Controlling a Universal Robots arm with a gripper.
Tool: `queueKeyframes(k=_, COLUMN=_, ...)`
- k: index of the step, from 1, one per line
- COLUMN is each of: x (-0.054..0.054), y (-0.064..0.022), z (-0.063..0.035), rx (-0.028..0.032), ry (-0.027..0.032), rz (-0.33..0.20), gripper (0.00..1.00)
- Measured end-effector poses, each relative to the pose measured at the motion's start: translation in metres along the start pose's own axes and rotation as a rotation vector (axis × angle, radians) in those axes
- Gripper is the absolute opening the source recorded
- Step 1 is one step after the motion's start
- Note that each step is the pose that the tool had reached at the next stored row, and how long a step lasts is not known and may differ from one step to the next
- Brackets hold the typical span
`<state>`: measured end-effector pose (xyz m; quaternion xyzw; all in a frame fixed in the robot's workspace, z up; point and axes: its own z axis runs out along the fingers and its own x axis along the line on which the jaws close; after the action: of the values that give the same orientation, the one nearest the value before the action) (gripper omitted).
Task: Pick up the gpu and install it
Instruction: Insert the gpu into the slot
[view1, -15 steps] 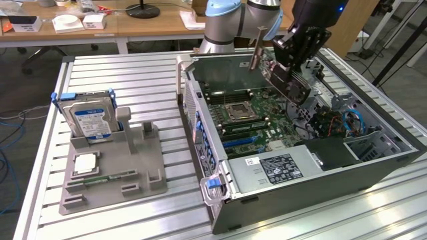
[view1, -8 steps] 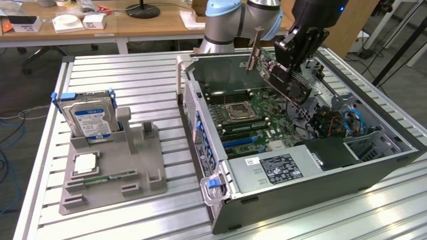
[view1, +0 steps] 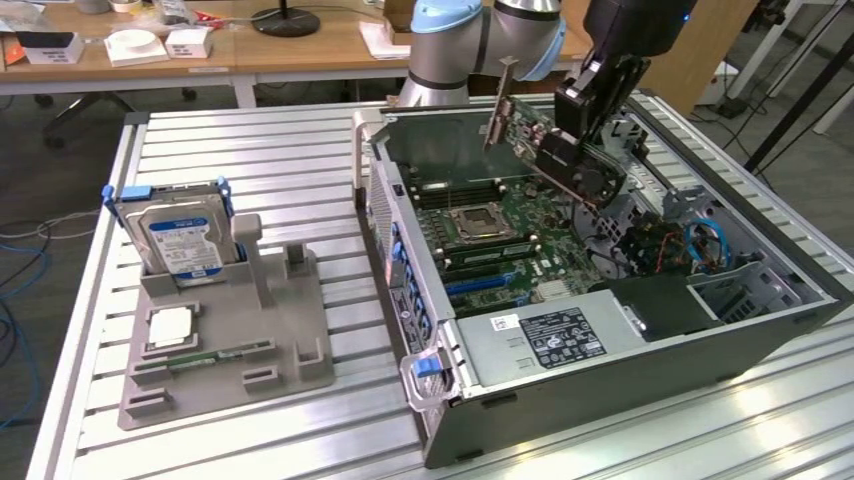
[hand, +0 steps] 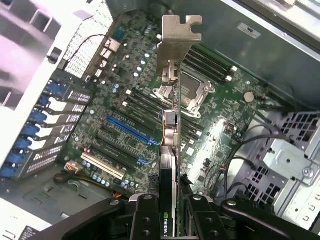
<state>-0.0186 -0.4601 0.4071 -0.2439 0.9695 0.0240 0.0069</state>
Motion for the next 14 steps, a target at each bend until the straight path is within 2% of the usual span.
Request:
queueKeyframes(k=10, x=0.0, y=0.0, z=0.0001, rx=0.0002, ry=0.0004, rz=-0.004, gripper=0.26)
queueKeyframes(k=14, x=0.0001, y=0.0, z=0.0, rx=0.0002, ry=0.0019, rz=-0.031, gripper=0.26)
